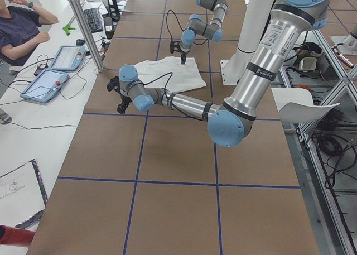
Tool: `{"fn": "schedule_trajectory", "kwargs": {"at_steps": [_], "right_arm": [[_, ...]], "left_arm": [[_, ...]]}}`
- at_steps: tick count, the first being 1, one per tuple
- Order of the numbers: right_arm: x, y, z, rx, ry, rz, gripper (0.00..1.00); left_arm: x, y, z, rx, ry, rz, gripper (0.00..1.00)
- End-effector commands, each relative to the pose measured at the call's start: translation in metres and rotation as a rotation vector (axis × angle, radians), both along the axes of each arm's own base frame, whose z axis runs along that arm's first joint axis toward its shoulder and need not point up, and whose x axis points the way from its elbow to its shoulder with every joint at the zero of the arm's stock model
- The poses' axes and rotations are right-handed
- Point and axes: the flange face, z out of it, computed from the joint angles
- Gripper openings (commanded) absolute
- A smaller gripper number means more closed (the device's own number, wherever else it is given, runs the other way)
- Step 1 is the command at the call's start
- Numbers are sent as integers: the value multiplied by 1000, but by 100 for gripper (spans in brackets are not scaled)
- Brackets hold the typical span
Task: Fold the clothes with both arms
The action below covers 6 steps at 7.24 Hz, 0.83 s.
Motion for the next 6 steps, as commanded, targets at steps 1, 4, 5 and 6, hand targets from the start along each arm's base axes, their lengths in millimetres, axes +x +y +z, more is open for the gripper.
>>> {"fn": "schedule_trajectory", "kwargs": {"at_steps": [1,4,5,6], "right_arm": [[11,5,-19,18,-45,-14,100],[-6,-3,-32,70,-223,39,100],[-15,-7,-26,65,-247,69,100],[-26,-10,-19,63,-257,82,100]], "left_arm": [[0,0,0,0,0,1,100],[0,1,0,-1,1,1,100],[0,0,1,-3,0,1,100],[0,1,0,-1,1,1,100]]}}
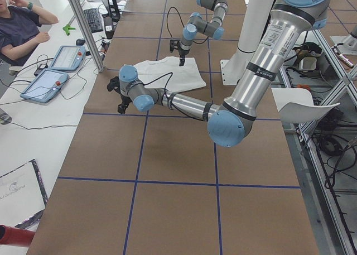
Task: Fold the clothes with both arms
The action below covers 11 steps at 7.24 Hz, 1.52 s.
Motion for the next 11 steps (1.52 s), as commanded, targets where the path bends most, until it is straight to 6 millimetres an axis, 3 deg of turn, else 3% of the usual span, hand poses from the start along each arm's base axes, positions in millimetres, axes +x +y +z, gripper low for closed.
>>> {"fn": "schedule_trajectory", "kwargs": {"at_steps": [1,7,9,11], "right_arm": [[-17,-6,11,-11,-23,37,100],[-7,1,34,-57,159,-26,100],[14,9,51,-55,261,-114,100],[57,28,84,-44,280,-147,100]], "left_arm": [[0,0,0,0,0,0,100],[1,0,0,0,0,0,100],[1,0,0,0,-1,-1,100],[1,0,0,1,-3,-4,100]]}}
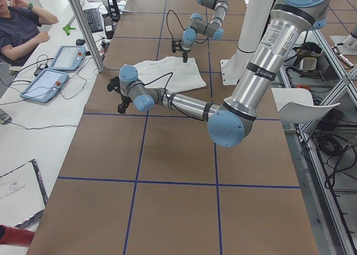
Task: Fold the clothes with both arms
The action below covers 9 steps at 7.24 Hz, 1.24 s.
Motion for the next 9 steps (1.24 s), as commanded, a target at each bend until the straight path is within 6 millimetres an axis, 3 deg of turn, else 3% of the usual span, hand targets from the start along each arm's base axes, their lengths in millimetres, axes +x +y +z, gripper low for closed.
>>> {"fn": "schedule_trajectory", "kwargs": {"at_steps": [1,2,3,5,6,9], "right_arm": [[39,21,33,7,18,-32,100],[48,30,40,14,14,-38,100],[62,36,34,28,-21,-41,100],[53,23,-15,110,-249,-26,100],[47,12,-26,143,-369,-12,100],[-5,-26,-54,89,-665,-64,100]], "left_arm": [[0,0,0,1,-1,-2,100],[0,0,0,1,-1,-2,100],[0,0,0,1,-1,-2,100],[0,0,0,0,0,1,100],[0,0,1,-2,0,1,100],[-2,4,8,-11,-3,3,100]]}}
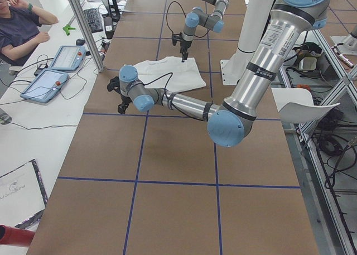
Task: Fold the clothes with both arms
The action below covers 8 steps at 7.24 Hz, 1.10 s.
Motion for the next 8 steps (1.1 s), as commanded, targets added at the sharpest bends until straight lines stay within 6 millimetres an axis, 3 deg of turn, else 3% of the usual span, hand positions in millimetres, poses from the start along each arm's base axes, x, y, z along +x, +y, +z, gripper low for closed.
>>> {"fn": "schedule_trajectory", "kwargs": {"at_steps": [1,2,5,6,8], "right_arm": [[-24,-13,-27,-14,-144,-83,97],[-29,-9,-34,-12,-158,-179,90],[-39,-2,-23,41,-47,-402,64],[-42,-2,-34,42,-1,-438,58],[-42,-1,-28,39,52,-464,49]], "left_arm": [[-2,3,7,-7,-3,1,100],[-2,3,6,-5,-2,1,100],[-3,4,3,-1,0,-1,100],[-3,4,2,1,1,-1,100],[-3,4,3,-2,0,-2,100]]}}
